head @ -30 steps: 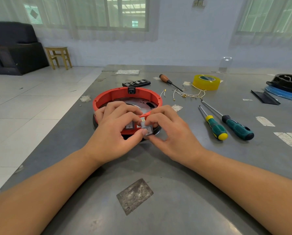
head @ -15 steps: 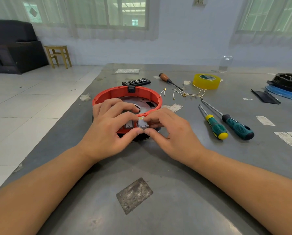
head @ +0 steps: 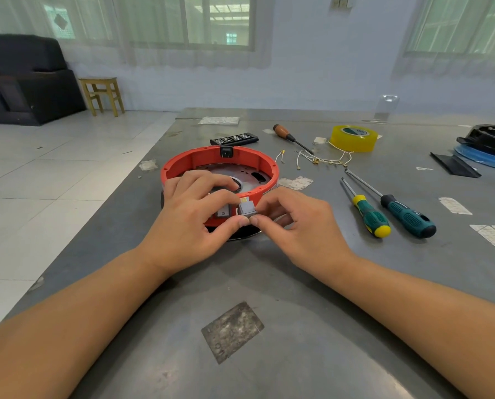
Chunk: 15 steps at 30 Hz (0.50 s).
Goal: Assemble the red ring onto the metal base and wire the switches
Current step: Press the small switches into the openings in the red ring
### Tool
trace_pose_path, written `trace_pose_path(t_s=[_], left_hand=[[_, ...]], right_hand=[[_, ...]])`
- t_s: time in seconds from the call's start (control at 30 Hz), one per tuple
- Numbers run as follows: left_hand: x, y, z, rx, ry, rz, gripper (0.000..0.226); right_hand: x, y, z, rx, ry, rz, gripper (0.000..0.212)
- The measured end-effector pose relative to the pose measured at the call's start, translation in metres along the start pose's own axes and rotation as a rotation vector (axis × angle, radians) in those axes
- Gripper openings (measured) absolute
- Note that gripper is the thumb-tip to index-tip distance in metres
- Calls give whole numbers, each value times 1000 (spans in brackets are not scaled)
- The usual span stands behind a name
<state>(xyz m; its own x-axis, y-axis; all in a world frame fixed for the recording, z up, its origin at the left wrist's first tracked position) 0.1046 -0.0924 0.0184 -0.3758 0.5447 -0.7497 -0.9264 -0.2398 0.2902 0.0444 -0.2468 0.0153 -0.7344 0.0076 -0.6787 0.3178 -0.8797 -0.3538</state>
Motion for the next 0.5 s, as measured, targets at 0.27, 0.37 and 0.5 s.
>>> trace_pose_path(t_s=[0.27,0.37,0.5], left_hand=[[0,-4,0,56,-10,44,30],[0,-6,-1,82,-26,69,33],[0,-9,-1,84,-39,104,40]], right_hand=[[0,6,-5,-109,-41,-39,15],[0,7,-7,-102,-58,-43,15],[-1,9,-11,-121,-80,-63,15]])
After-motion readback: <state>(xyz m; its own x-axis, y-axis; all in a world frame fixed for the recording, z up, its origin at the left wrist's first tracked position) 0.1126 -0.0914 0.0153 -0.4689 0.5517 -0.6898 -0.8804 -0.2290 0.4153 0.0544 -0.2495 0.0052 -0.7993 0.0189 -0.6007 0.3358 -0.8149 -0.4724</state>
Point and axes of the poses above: each hand's wrist, its own x-axis away from the middle knuckle, its own z-axis out of the back of the hand, y = z × x, the point moved 9 cm from there along -x, towards the middle knuckle, and after that the axes turned 14 degrees about x, right-handed, at the moved point
